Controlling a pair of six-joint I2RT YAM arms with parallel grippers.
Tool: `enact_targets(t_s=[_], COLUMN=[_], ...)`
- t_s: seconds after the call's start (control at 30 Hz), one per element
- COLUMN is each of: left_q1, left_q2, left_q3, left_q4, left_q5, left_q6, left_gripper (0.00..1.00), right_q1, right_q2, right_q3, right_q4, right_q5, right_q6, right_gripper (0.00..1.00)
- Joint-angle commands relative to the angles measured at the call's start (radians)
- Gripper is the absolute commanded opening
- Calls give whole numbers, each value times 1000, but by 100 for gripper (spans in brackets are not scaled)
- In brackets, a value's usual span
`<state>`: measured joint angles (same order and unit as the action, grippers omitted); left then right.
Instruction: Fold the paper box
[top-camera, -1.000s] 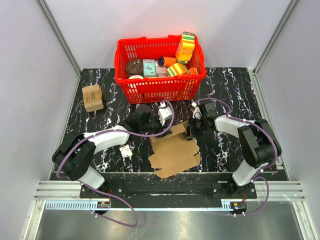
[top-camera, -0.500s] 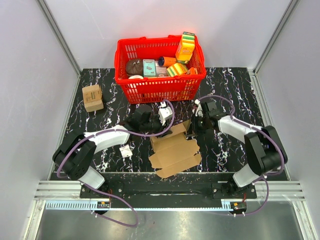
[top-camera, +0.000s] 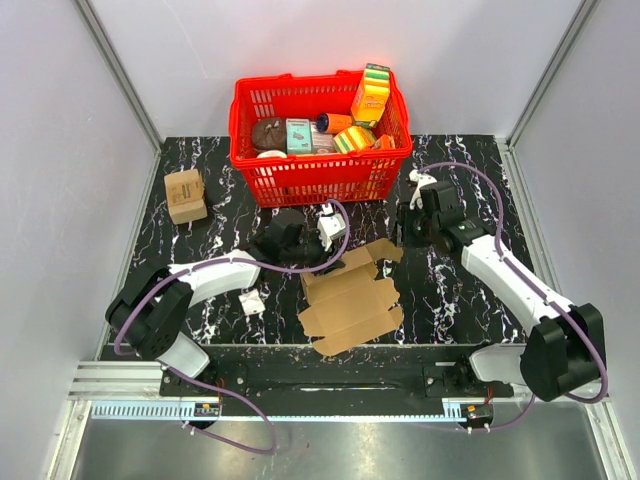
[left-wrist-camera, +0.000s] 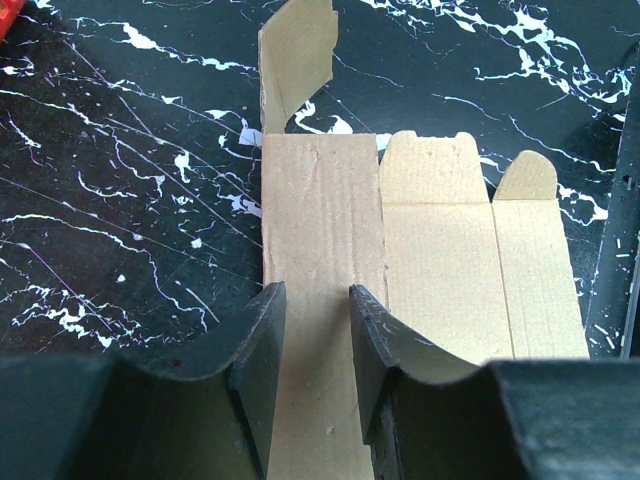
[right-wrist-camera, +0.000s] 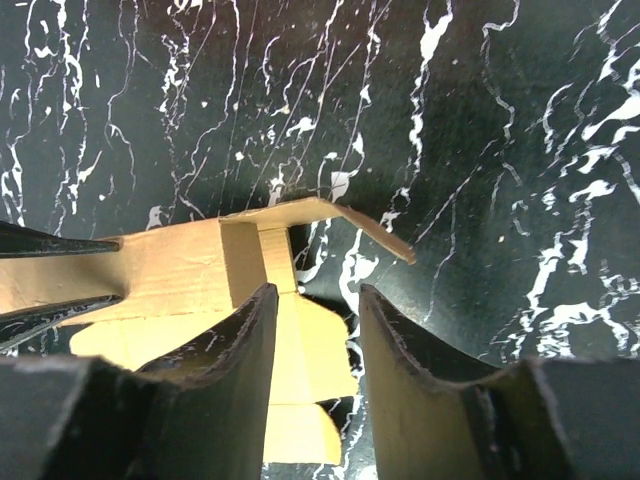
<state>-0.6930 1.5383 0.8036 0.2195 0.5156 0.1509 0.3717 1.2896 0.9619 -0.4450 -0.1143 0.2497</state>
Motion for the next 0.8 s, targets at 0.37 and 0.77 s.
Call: enact_targets(t_s=[0.37,0.77], left_q1=[-8,-11], left_q2=[19,22], left_q3=[29,31], left_q4=[-12,-14], left_q5=[1,0], left_q6=[13,18], left_gripper=[36,36], right_q1=[-4,-4], right_q2=[140,218], right_q3=[135,158], right_q4=[-87,-67], right_q5=[-1,-41], right_q6=[-228,-339], right_gripper=[54,54])
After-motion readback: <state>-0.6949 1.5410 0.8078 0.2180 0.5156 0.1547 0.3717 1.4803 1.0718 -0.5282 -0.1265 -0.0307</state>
